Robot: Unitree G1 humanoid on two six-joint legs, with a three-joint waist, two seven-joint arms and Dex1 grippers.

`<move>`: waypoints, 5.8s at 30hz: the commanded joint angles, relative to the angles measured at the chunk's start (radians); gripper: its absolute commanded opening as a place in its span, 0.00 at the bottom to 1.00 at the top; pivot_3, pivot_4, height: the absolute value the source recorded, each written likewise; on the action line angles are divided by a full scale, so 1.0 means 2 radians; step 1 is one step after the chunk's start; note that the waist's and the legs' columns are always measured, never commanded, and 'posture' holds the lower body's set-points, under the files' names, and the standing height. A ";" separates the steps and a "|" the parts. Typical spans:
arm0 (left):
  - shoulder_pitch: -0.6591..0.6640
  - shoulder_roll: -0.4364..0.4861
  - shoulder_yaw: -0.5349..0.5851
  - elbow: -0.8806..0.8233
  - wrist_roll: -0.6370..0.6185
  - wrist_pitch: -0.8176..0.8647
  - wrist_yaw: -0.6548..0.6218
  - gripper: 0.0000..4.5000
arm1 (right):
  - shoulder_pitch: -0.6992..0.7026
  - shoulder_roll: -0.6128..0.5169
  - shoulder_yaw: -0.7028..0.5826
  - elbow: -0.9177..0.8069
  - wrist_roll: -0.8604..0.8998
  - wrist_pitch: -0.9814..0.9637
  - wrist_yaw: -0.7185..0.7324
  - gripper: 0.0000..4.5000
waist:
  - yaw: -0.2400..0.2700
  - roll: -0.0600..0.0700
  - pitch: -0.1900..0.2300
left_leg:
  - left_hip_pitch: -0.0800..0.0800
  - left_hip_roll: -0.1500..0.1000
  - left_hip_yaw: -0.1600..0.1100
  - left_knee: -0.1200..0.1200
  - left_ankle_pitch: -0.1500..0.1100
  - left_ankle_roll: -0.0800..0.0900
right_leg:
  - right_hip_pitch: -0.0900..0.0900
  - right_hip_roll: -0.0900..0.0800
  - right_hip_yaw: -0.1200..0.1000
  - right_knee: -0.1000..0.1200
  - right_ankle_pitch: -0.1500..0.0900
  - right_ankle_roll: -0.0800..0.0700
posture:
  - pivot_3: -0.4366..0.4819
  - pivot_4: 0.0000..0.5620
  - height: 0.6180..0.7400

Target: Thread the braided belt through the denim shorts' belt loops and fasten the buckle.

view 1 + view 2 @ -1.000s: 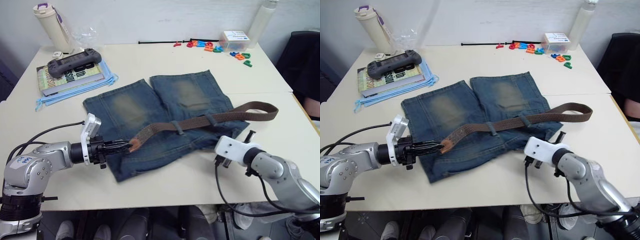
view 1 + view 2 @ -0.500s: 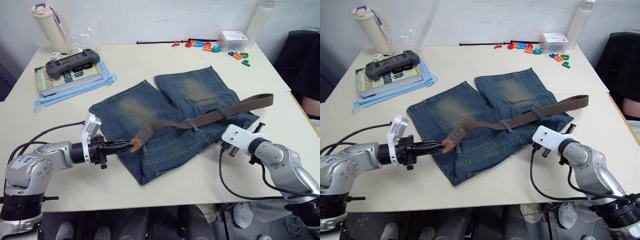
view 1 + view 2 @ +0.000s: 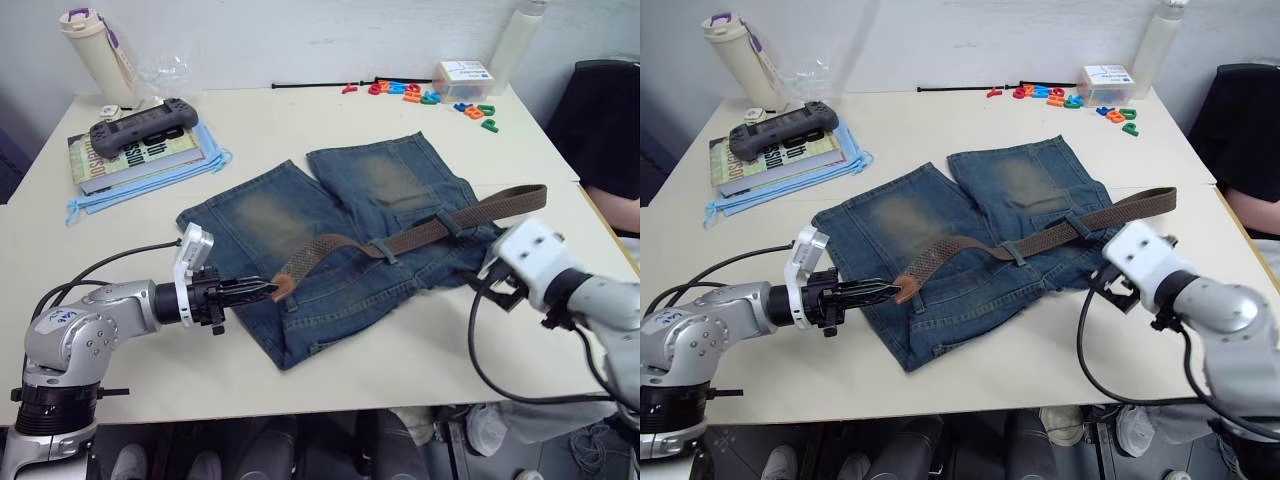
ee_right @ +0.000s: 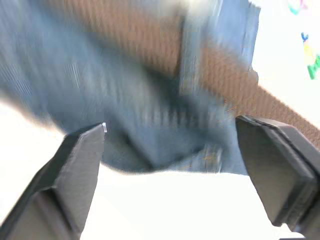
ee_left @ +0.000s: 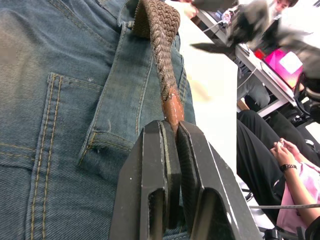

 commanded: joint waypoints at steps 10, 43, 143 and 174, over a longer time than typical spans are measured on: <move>-0.006 -0.007 0.005 -0.025 -0.017 -0.001 0.009 0.00 | -0.118 0.284 -0.046 -0.091 0.356 0.372 -0.041 0.99 | 0.000 0.000 0.000 | 0.000 0.000 -0.001 0.000 0.000 0.000 | 0.001 0.000 -0.001 -0.001 0.000 0.000 | 0.48 0.27 0.32; 0.014 0.001 0.007 -0.045 -0.028 -0.008 0.003 0.00 | -0.154 0.563 -0.062 0.092 0.522 0.290 -0.429 0.02 | -0.025 0.000 0.000 | 0.001 -0.001 0.000 -0.002 0.001 -0.001 | -0.002 0.001 0.002 0.003 0.000 -0.001 | 0.48 0.27 0.32; -0.002 0.089 -0.098 0.161 0.136 -0.132 -0.214 0.50 | -0.101 0.421 0.198 0.227 0.520 0.070 -0.312 0.00 | -0.026 0.000 0.000 | 0.001 0.002 0.001 -0.002 -0.001 -0.003 | -0.005 0.005 0.005 0.005 -0.001 -0.002 | 0.48 0.27 0.32; 0.060 0.060 0.019 0.075 0.084 -0.085 -0.122 0.15 | -0.085 0.428 0.172 0.227 0.496 0.089 -0.340 0.00 | -0.026 0.000 0.000 | 0.001 0.002 0.001 -0.002 -0.001 -0.003 | -0.006 0.005 0.005 0.005 -0.001 -0.002 | 0.48 0.27 0.32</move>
